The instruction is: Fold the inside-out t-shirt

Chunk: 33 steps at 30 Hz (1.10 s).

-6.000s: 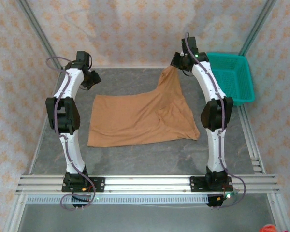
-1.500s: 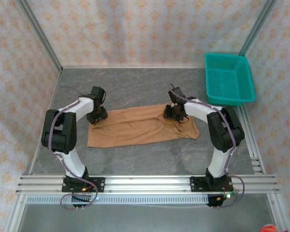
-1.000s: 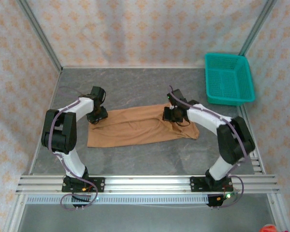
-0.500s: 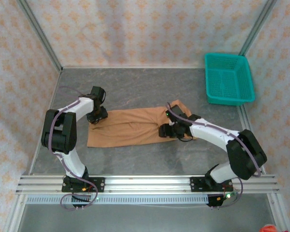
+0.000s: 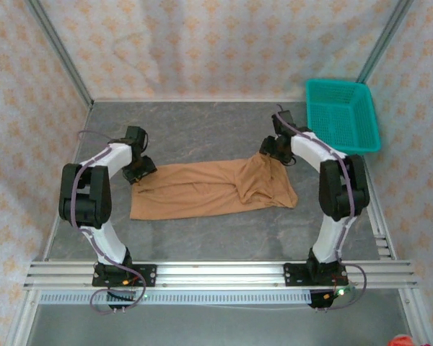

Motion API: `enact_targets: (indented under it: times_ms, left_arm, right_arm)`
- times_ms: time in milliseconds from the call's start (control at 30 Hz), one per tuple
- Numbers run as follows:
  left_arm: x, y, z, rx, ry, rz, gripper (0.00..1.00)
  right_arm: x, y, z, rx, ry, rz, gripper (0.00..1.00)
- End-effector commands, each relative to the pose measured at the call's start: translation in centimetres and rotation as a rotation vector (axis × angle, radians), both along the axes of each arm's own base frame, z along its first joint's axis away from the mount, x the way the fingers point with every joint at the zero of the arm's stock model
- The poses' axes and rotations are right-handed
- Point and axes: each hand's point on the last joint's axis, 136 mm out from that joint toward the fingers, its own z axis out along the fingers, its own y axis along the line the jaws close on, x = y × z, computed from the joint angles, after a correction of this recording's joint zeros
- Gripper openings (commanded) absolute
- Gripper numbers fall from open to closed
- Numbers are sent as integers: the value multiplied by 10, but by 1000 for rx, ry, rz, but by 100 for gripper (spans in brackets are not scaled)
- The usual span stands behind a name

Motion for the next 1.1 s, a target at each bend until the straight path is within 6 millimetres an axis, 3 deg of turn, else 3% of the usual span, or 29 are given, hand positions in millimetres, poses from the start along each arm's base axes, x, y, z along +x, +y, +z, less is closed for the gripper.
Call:
enact_targets:
  times_ms: [0, 133, 200, 267, 333, 500, 633, 733, 800, 867, 900, 967, 1067]
  left_arm:
    - [4, -3, -8, -42, 11, -5, 61]
    - [12, -10, -25, -86, 28, -5, 60]
    - [18, -9, -29, -95, 24, 4, 60]
    - [15, -4, -45, -95, 68, 25, 57]
    - [12, 5, -51, -92, 80, 51, 55]
    - [3, 22, -52, -49, 96, 81, 54]
    - [-1, 28, -51, -21, 112, 76, 50]
    - [-4, 35, -44, 12, 115, 84, 50]
    - [-3, 36, -38, 17, 103, 84, 50]
    - [-3, 35, -37, 11, 103, 83, 50]
    - [2, 35, -24, 12, 65, 82, 50]
    - [5, 34, -15, 15, 42, 82, 50]
    - [8, 36, 2, 54, 15, 74, 52]
  right_arm:
    - [3, 14, -3, 31, 25, 66, 61]
    - [15, 23, -10, 90, 9, 58, 49]
    - [18, 22, -12, 94, 16, 46, 32]
    - [20, 13, -11, 83, 20, 12, 12]
    - [22, 4, -4, 101, 5, -28, 0]
    - [22, -27, 16, 102, -22, -144, 0]
    - [18, -41, 21, 55, -1, -174, 9]
    - [17, -54, 21, -13, 5, -196, 9]
    - [19, -52, 23, -8, -7, -189, 18]
    - [20, -44, 25, 30, -1, -162, 40]
    - [19, -42, 25, 36, 12, -156, 47]
    - [15, -42, 25, 37, 25, -152, 50]
    - [7, -38, 26, 65, 23, -141, 47]
